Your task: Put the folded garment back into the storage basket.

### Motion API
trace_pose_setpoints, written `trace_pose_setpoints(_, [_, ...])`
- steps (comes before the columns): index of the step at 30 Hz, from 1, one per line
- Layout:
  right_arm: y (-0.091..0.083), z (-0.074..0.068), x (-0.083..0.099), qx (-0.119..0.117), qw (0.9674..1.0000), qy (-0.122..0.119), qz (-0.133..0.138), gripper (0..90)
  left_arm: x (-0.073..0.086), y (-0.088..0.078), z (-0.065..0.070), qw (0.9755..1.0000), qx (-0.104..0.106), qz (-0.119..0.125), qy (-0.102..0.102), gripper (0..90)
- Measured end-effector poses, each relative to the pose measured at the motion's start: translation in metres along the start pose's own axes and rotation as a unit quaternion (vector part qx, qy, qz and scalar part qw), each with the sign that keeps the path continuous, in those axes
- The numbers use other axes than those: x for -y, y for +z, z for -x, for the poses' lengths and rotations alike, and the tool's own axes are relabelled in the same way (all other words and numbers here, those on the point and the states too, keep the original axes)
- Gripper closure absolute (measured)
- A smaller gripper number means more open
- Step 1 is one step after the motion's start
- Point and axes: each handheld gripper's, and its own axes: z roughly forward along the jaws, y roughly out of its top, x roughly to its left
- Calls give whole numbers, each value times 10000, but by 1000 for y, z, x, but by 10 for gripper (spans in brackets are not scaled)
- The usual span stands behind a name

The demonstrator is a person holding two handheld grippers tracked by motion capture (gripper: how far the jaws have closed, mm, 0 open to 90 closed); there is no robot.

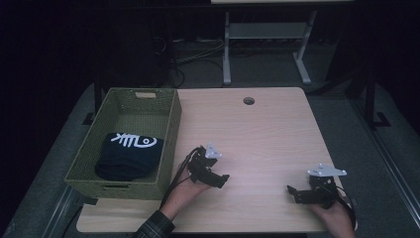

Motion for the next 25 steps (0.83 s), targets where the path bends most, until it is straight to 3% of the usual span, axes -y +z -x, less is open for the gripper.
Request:
trace_pose_setpoints(10, [0, 0, 0, 1, 10000, 1, 0, 28, 16, 14, -1, 9996, -193, 192, 42, 137])
trace_pose_setpoints(14, [0, 0, 0, 1, 10000, 2, -1, 28, 21, 20, -1, 9997, -202, 119, 76, 138])
trace_pose_setpoints(21, [0, 0, 0, 1, 10000, 1, -1, 28, 28, 21, 0, 9989, -117, 439, 67, 136])
trace_pose_setpoints(25, [0, 0, 0, 1, 10000, -1, 0, 28, 28, 21, 0, 9989, -112, 451, 63, 136])
